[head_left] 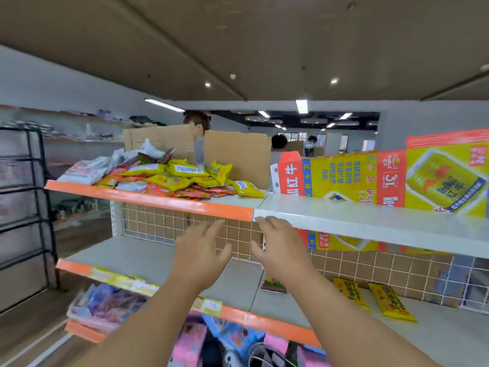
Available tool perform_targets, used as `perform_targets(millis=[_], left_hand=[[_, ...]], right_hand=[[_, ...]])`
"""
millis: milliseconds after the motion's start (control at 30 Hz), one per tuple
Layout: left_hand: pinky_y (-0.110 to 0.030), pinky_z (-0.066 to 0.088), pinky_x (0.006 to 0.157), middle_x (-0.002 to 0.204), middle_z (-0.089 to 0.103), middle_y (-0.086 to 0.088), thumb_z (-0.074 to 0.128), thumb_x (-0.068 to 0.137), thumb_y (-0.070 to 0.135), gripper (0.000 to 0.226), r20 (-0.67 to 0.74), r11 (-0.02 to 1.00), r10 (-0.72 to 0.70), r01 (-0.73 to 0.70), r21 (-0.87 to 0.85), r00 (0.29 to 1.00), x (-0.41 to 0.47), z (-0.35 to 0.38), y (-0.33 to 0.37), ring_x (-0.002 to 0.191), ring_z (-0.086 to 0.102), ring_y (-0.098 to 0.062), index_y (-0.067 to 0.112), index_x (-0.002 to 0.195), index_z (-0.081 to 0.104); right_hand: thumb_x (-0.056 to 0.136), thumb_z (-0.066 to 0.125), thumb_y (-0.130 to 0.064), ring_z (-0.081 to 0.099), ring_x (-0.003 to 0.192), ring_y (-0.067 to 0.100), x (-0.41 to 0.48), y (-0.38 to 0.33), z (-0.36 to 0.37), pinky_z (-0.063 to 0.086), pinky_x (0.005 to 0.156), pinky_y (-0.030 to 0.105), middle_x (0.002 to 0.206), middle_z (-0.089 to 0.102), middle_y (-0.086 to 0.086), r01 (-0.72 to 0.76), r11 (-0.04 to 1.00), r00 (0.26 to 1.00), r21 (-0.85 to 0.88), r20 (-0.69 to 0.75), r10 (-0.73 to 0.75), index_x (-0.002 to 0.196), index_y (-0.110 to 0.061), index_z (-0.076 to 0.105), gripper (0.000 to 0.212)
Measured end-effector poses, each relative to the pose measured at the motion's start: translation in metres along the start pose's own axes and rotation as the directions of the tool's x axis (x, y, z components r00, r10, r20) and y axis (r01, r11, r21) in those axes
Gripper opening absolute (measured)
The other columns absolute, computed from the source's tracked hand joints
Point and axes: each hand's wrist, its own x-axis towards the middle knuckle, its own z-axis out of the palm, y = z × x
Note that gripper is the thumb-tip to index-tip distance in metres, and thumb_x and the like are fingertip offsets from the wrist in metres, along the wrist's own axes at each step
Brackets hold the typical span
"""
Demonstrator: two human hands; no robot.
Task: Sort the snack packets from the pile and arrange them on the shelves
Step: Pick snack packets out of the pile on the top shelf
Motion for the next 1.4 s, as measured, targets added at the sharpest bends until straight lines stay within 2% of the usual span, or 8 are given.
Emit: perform_targets(millis=[133, 333, 500, 733, 833, 1033, 1267, 1400], left_hand=[[-0.045, 0.040, 0.099, 0.138, 0.055, 0.004, 0.031, 0.082, 0.065, 0.073, -0.063, 0.999, -0.021, 0.023, 0.032, 0.998, 0.021, -0.048, -0.005, 0.129, 0.047, -0.024, 0.033, 0.145, 0.049], [-0.046, 0.043, 0.095, 0.131, 0.059, 0.002, 0.031, 0.081, 0.065, 0.073, -0.149, 0.999, -0.030, 0.034, 0.020, 0.988, 0.061, -0.070, -0.006, 0.121, 0.051, -0.027, 0.029, 0.140, 0.056], [-0.045, 0.043, 0.098, 0.130, 0.058, 0.006, 0.031, 0.081, 0.065, 0.072, -0.127, 0.998, -0.046, 0.052, 0.045, 0.991, 0.093, -0.047, 0.001, 0.122, 0.050, -0.024, 0.033, 0.142, 0.052], [-0.046, 0.043, 0.101, 0.140, 0.055, 0.006, 0.035, 0.083, 0.063, 0.069, -0.095, 0.990, -0.078, 0.088, 0.110, 0.992, 0.144, -0.009, 0.013, 0.130, 0.047, -0.024, 0.035, 0.145, 0.048], [-0.047, 0.045, 0.099, 0.137, 0.057, 0.002, 0.031, 0.083, 0.065, 0.072, -0.097, 0.984, -0.101, 0.114, 0.141, 0.990, 0.165, 0.006, 0.014, 0.127, 0.050, -0.026, 0.033, 0.146, 0.047], [-0.048, 0.045, 0.099, 0.143, 0.054, -0.002, 0.044, 0.089, 0.060, 0.063, -0.113, 0.974, -0.193, 0.204, 0.097, 0.975, 0.201, 0.029, 0.015, 0.128, 0.049, -0.030, 0.034, 0.147, 0.044], [-0.046, 0.044, 0.102, 0.145, 0.052, 0.000, 0.054, 0.094, 0.052, 0.058, -0.097, 0.979, -0.184, 0.191, 0.068, 0.978, 0.236, 0.058, 0.008, 0.133, 0.045, -0.028, 0.032, 0.148, 0.044], [-0.046, 0.043, 0.104, 0.148, 0.051, -0.002, 0.054, 0.092, 0.049, 0.061, -0.052, 0.987, -0.156, 0.158, 0.039, 0.986, 0.265, 0.076, -0.013, 0.132, 0.045, -0.031, 0.031, 0.150, 0.042]], right_hand=[[0.090, 0.057, -0.044, 0.052, 0.118, 0.028, 0.028, -0.019, -0.036, 0.047, 0.095, 0.041, 0.128, 0.060, 0.004, 0.037, 0.999, 0.995, 0.026, -0.096, -0.035, 0.138, -0.020, 0.055, 0.054], [0.092, 0.054, -0.044, 0.050, 0.119, 0.025, 0.064, -0.010, -0.055, 0.045, 0.095, 0.038, 0.130, 0.056, -0.001, 0.073, 0.996, 0.990, 0.045, -0.122, -0.067, 0.140, -0.026, 0.051, 0.052], [0.092, 0.057, -0.039, 0.050, 0.119, 0.024, 0.098, 0.024, -0.047, 0.046, 0.091, 0.037, 0.129, 0.056, -0.001, 0.062, 0.996, 0.988, 0.068, -0.143, -0.052, 0.136, -0.025, 0.053, 0.046], [0.094, 0.056, -0.039, 0.053, 0.112, 0.028, 0.151, 0.076, -0.022, 0.045, 0.083, 0.036, 0.124, 0.058, 0.003, 0.050, 0.995, 0.990, 0.091, -0.139, -0.037, 0.134, -0.022, 0.055, 0.043], [0.094, 0.056, -0.040, 0.054, 0.110, 0.030, 0.172, 0.096, -0.013, 0.047, 0.083, 0.038, 0.122, 0.058, 0.005, 0.052, 0.994, 0.991, 0.099, -0.125, -0.040, 0.132, -0.021, 0.056, 0.042], [0.093, 0.058, -0.037, 0.052, 0.115, 0.030, 0.209, 0.130, -0.001, 0.048, 0.089, 0.040, 0.126, 0.057, 0.006, 0.056, 0.988, 0.992, 0.145, -0.118, -0.039, 0.130, -0.020, 0.057, 0.041], [0.094, 0.054, -0.037, 0.053, 0.110, 0.030, 0.248, 0.137, 0.018, 0.044, 0.079, 0.036, 0.120, 0.057, 0.006, 0.064, 0.992, 0.997, 0.108, -0.057, -0.058, 0.126, -0.018, 0.056, 0.037], [0.095, 0.054, -0.036, 0.054, 0.111, 0.030, 0.272, 0.132, 0.030, 0.048, 0.082, 0.038, 0.122, 0.057, 0.007, 0.033, 0.995, 0.999, 0.093, -0.027, -0.031, 0.119, -0.015, 0.057, 0.033]])
